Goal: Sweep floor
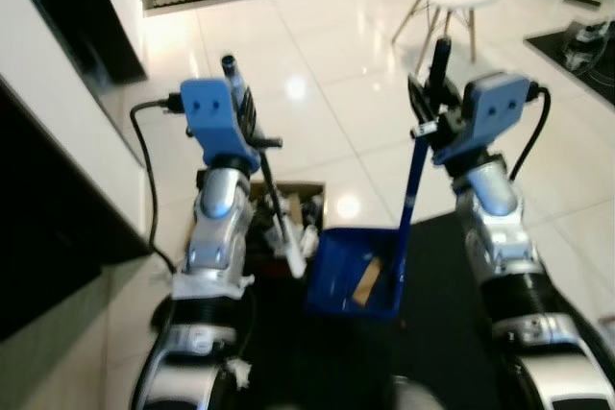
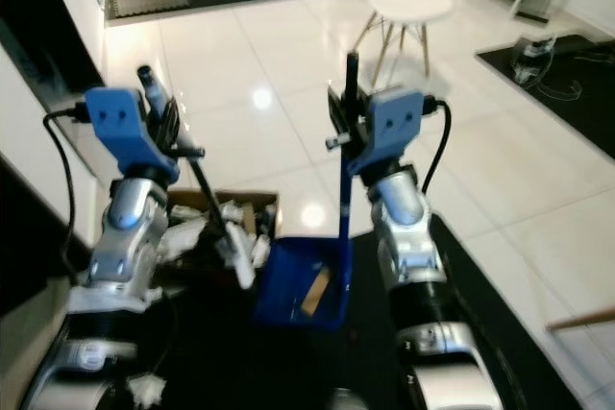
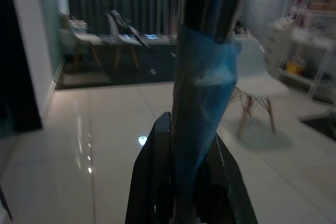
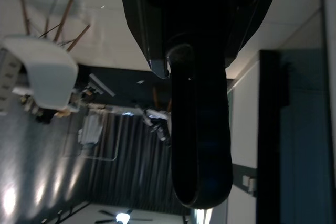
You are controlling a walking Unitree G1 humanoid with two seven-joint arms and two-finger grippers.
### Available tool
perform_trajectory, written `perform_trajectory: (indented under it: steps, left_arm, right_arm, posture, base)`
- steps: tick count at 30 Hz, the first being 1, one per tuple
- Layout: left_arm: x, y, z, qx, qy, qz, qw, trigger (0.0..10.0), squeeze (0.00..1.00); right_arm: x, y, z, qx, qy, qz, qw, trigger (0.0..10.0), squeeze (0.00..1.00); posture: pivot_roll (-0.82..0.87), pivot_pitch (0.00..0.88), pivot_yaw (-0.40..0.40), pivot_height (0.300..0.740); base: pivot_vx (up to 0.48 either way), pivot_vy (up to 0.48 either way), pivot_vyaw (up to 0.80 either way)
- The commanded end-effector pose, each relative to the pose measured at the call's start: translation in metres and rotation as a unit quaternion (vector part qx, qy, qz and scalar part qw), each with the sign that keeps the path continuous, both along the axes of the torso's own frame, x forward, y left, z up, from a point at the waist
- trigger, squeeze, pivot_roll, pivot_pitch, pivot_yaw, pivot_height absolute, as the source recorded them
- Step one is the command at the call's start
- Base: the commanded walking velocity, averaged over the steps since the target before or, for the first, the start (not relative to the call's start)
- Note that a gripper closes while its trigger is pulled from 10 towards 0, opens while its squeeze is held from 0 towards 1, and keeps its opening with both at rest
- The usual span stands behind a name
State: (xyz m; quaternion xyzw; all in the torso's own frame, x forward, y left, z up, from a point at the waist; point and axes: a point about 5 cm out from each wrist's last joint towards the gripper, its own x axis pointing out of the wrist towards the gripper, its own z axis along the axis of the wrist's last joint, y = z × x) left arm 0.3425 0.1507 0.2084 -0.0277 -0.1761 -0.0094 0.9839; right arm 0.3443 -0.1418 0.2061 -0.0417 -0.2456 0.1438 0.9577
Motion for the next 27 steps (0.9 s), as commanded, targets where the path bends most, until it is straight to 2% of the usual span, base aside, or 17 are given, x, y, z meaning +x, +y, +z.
perform_trajectory:
  steps: [1,4,7,15,26,27]
  left_arm:
    - [-0.002,0.017,0.019,0.008,-0.043,0.026,0.999,10.0,0.0]
    - [-0.001,0.022,0.025,0.011,-0.051,0.031,0.998,10.0,0.0]
    - [0.0,0.03,0.033,0.013,-0.064,0.044,0.997,10.0,0.0]
    - [-0.001,0.029,0.037,0.01,-0.071,0.046,0.996,10.0,0.0]
    - [-0.003,0.022,0.035,0.006,-0.071,0.039,0.997,10.0,0.0]
    - [-0.004,0.023,0.034,0.008,-0.07,0.041,0.997,10.0,0.0]
  right_arm:
    - [-0.004,0.011,0.018,0.002,-0.044,0.025,0.999,10.0,0.0]
    - [-0.005,0.013,0.024,0.003,-0.055,0.035,0.998,10.0,0.0]
    - [-0.009,0.02,0.041,0.002,-0.083,0.064,0.995,10.0,0.0]
    - [-0.015,0.031,0.061,-0.01,-0.114,0.104,0.988,10.0,0.0]
    - [-0.015,0.033,0.064,-0.014,-0.113,0.114,0.987,10.0,0.0]
    - [-0.016,0.033,0.063,-0.025,-0.116,0.115,0.986,10.0,0.0]
  posture:
    - [-0.01,0.0,0.044,0.74]
    - [-0.01,0.0,0.042,0.74]
    - [-0.02,0.0,0.042,0.74]
    - [-0.01,0.0,0.034,0.74]
    - [-0.01,0.0,0.032,0.74]
    - [-0.02,0.0,0.035,0.74]
  base:
    - [0.48,0.0,0.0]
    - [0.475,0.0,0.0]
    - [0.47,0.0,0.0]
    - [0.468,0.0,0.0]
    - [0.468,0.0,0.0]
    - [0.379,0.0,0.0]
